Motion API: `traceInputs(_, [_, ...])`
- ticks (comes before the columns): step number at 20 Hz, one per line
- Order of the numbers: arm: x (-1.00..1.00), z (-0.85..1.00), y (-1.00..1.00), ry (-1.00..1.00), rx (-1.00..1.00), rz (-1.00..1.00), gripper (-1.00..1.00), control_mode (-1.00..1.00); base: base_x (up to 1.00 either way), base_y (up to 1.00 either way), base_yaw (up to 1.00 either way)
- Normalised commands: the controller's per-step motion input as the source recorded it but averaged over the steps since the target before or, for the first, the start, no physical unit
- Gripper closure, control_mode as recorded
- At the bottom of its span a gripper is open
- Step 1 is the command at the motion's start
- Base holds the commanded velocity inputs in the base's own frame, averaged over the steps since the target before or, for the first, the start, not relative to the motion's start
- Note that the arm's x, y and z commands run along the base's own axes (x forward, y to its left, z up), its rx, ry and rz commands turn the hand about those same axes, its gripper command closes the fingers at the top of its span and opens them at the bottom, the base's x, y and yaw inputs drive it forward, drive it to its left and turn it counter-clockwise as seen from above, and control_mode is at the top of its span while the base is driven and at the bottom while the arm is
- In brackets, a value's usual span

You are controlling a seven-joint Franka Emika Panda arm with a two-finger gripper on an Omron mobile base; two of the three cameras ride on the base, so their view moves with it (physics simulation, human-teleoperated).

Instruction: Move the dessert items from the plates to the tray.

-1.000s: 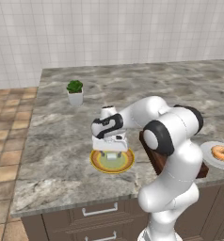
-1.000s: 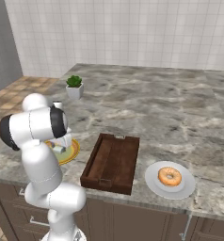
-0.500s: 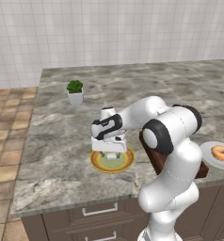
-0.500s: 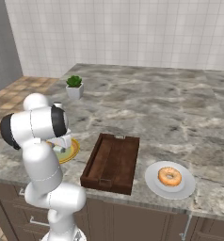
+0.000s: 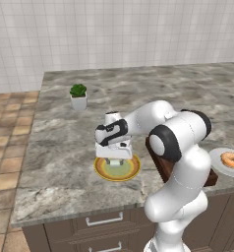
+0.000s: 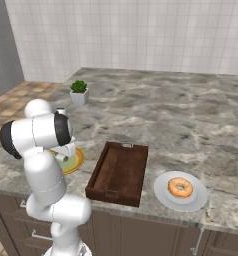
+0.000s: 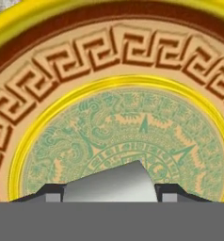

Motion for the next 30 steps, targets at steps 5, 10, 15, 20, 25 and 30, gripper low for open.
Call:
traceInputs(5, [0.0, 0.0, 0.0, 0.0, 0.0, 0.0, 1.0, -1.0, 0.0, 0.0, 0.0])
traceInputs(10, [-0.07, 0.33, -0.16, -0.04, 0.02, 0.0, 1.0, -1.0, 0.0, 0.0, 0.0])
traceInputs(15, [-0.13, 0.65, -0.24, 0.0, 0.0, 0.0, 1.0, -1.0, 0.0, 0.0, 0.0])
traceInputs(20, [-0.18, 0.58, -0.28, -0.01, 0.0, 0.0, 1.0, -1.0, 0.0, 0.0, 0.0])
traceInputs(25, [-0.2, 0.41, -0.44, -0.04, 0.01, 0.0, 1.0, -1.0, 0.0, 0.0, 0.0])
traceInputs(30, [-0.19, 0.25, -0.6, -0.12, 0.05, 0.0, 1.0, -1.0, 0.0, 0.0, 0.0])
